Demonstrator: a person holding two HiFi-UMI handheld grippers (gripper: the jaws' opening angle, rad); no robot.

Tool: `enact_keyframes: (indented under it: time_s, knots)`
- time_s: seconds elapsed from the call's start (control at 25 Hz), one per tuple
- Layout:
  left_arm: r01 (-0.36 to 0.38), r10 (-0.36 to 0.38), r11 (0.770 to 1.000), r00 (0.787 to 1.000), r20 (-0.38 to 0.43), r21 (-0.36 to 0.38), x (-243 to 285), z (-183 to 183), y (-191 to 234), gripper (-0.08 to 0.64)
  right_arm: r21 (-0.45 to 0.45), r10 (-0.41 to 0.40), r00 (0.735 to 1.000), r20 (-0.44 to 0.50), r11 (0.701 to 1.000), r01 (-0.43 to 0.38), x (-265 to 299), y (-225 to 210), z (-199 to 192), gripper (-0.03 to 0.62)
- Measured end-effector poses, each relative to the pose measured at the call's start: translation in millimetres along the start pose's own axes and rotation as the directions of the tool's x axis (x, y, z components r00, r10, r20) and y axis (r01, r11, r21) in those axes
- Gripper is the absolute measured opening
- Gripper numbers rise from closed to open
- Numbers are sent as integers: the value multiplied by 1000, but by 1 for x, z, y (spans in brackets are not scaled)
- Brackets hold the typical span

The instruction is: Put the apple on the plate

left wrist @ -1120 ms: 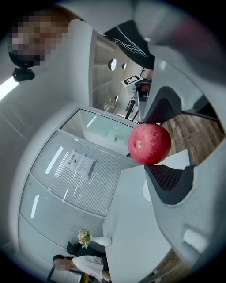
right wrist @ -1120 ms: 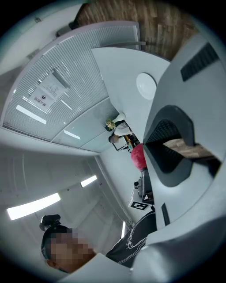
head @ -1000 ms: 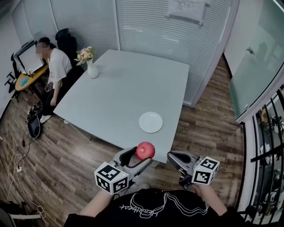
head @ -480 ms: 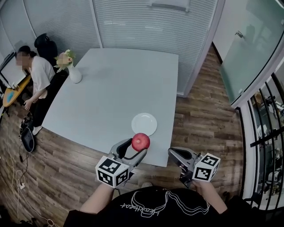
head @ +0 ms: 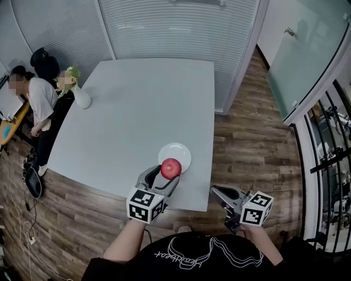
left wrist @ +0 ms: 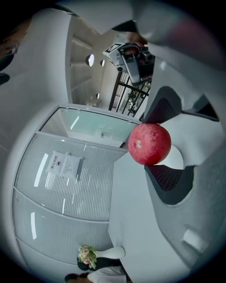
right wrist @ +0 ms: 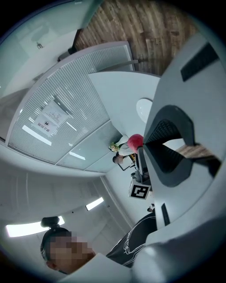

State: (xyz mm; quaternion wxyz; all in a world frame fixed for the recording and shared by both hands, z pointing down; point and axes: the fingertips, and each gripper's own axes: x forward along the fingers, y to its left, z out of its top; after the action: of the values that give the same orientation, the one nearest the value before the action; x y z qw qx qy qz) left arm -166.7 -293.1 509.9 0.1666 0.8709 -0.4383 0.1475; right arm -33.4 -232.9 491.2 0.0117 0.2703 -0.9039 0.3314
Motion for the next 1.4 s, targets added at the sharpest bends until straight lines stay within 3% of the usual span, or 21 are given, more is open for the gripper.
enact_keyframes:
  time_s: [0.48, 0.88, 1.4]
  knots:
    - [-51, 52, 999, 998, -32, 4, 71, -18, 41, 299, 75, -77, 997, 3, 994, 77, -15, -34, -6, 8]
    - [-68, 68, 998, 991, -112, 0, 107, -52, 56, 299, 120, -151, 988, -13, 981, 151, -37, -54, -22, 8]
    - [-97, 104, 994, 978, -179, 52, 125, -78, 71, 299, 163, -153, 988, -16, 975, 154, -34, -62, -27, 8]
